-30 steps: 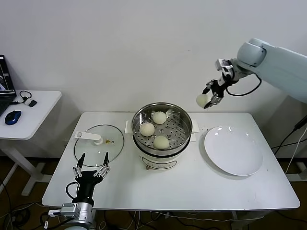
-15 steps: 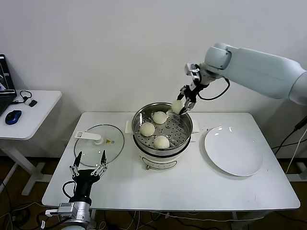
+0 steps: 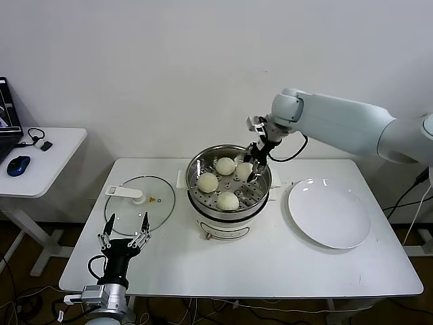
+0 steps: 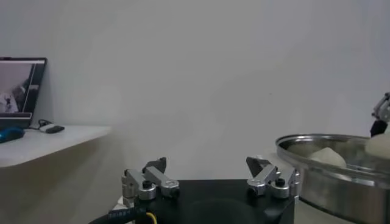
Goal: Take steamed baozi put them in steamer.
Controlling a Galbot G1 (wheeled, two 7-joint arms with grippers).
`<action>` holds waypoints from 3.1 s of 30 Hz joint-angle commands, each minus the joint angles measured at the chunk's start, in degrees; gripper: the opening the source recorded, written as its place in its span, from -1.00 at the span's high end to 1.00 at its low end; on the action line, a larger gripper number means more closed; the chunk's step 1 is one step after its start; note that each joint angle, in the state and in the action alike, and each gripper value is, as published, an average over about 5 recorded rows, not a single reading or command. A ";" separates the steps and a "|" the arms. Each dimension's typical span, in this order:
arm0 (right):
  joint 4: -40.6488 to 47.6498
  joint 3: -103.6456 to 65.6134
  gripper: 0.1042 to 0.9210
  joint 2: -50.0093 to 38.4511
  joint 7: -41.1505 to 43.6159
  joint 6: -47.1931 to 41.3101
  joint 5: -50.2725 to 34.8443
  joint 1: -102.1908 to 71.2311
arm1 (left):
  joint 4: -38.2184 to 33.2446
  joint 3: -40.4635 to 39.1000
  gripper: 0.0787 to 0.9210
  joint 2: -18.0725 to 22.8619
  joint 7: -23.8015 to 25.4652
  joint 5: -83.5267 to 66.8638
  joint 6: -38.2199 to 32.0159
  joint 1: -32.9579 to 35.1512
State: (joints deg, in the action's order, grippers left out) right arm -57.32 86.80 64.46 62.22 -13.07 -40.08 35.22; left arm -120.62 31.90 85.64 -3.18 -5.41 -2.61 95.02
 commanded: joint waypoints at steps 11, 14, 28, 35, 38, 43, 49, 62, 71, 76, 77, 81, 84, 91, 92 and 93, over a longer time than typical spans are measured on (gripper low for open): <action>0.98 -0.08 -0.39 1.51 -0.25 0.04 2.76 -4.31 | 0.10 0.07 -0.77 0.09 -0.08 -0.28 -0.01 -0.01; 1.55 -0.54 -0.39 1.74 -0.24 0.08 3.10 -4.62 | 0.09 0.01 -0.77 0.13 -0.09 -0.27 0.02 -0.05; 3.92 -0.86 -0.39 1.69 0.21 0.67 4.48 -4.70 | 0.21 -0.02 -0.77 0.15 -0.11 -0.43 0.08 -0.24; 4.36 -1.38 -0.39 1.76 -0.04 0.98 5.29 -5.48 | 0.04 -0.04 -0.77 0.17 -0.12 -0.37 0.26 -0.31; 4.46 -1.75 -0.46 1.72 -0.07 1.12 5.29 -5.56 | 0.07 0.04 -0.77 0.12 -0.12 -0.39 0.23 -0.24; 4.28 -2.07 -0.70 1.59 0.21 1.11 4.65 -4.75 | -0.02 0.03 -0.77 0.15 -0.15 -0.39 0.29 -0.28; 2.57 -2.29 -0.76 0.56 0.63 0.93 3.14 -2.68 | -0.13 0.00 -0.77 0.15 -0.16 -0.35 0.36 -0.31; -4.83 -3.37 -0.76 -5.24 -0.40 0.07 0.93 0.36 | -0.77 -0.09 -0.77 -0.02 -0.17 -0.12 0.41 0.25; -10.27 -13.41 -0.76 -15.36 -6.13 0.32 -0.13 -1.79 | -1.76 0.04 -0.77 -0.09 -0.49 -0.12 0.51 0.90; -16.49 -24.00 -0.76 -24.41 -13.35 1.78 0.65 -8.11 | -1.97 0.02 -0.77 -0.17 -0.70 0.02 0.59 0.93; -17.90 -26.12 -0.76 -26.18 -14.88 2.08 0.96 -9.83 | -1.95 -0.04 -0.77 -0.16 -0.74 0.07 0.59 0.93; -23.99 -41.34 -0.76 -32.98 -21.51 3.65 4.07 -22.58 | -1.86 -0.43 -0.77 -0.06 -0.83 0.43 0.60 0.87; -28.35 -54.69 -0.76 -36.71 -27.75 6.09 5.30 -35.91 | -1.87 -0.57 -0.77 -0.10 -0.84 0.55 0.56 0.81; -35.91 -87.80 -0.76 -35.07 -40.65 13.81 10.32 -70.97 | -1.95 -0.62 -0.77 0.14 -1.31 0.44 0.40 0.62; -36.89 -92.69 -0.76 -33.58 -41.93 14.36 10.67 -75.69 | -1.95 -0.65 -0.77 0.19 -1.37 0.50 0.34 0.71; -37.82 -97.14 -0.76 -31.87 -43.24 15.09 11.33 -80.22 | -1.96 -0.68 -0.77 0.23 -1.38 0.56 0.26 0.83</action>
State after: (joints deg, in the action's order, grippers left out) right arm -82.03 38.57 34.75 37.44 -5.92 -34.83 2.11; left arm -122.60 31.33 85.65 -4.38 -5.01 -2.12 95.59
